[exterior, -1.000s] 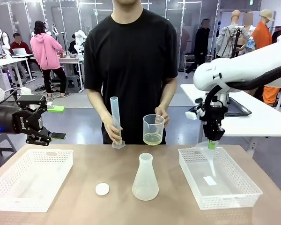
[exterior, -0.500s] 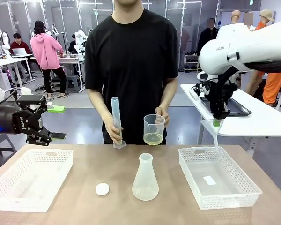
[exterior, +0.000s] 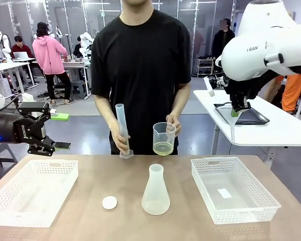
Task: Prepare the solutions needed for the experiment.
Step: Pick up the Plastic Funnel and insert it into the Big flask.
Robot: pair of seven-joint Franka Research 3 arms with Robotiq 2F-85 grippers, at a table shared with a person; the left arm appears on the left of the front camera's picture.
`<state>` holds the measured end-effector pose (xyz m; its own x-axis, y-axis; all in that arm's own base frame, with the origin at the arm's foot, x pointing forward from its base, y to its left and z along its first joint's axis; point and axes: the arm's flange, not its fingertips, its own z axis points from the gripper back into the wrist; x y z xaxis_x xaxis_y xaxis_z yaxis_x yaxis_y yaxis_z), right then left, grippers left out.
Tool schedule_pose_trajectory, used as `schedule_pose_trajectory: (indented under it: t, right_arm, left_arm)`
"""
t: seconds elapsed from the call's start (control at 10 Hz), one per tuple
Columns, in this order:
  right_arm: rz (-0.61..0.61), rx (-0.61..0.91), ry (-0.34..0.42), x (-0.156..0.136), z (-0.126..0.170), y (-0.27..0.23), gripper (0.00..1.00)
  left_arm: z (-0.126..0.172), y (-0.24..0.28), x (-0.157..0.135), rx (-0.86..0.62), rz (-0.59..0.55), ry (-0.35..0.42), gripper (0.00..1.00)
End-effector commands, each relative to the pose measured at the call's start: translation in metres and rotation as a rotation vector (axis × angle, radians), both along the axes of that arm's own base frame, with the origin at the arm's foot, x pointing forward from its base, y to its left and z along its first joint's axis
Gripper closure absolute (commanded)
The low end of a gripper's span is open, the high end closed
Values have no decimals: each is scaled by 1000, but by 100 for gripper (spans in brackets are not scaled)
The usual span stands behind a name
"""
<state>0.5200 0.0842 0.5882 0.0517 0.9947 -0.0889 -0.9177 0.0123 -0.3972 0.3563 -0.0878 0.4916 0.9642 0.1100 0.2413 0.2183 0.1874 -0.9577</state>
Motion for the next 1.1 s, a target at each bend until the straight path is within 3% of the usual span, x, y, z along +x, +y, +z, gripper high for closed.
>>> schedule_pose_trajectory:
  t: [0.0, 0.1, 0.6, 0.7, 1.0]
  right_arm:
    - [-52, 2, -37, -13, -15, 0, 100]
    - [0, 0, 0, 0, 0, 0, 100]
    - [0, 0, 0, 0, 0, 0, 100]
    - [-8, 8, -5, -3, -4, 1, 95]
    - [264, 96, -145, -60, 14, 59, 95]
  left_arm:
    - [2, -1, 0, 2, 8, -7, 0]
    - [2, -1, 0, 2, 8, -7, 0]
    - [2, -1, 0, 2, 8, -7, 0]
    - [2, -1, 0, 2, 8, -7, 0]
    - [2, -1, 0, 2, 8, -7, 0]
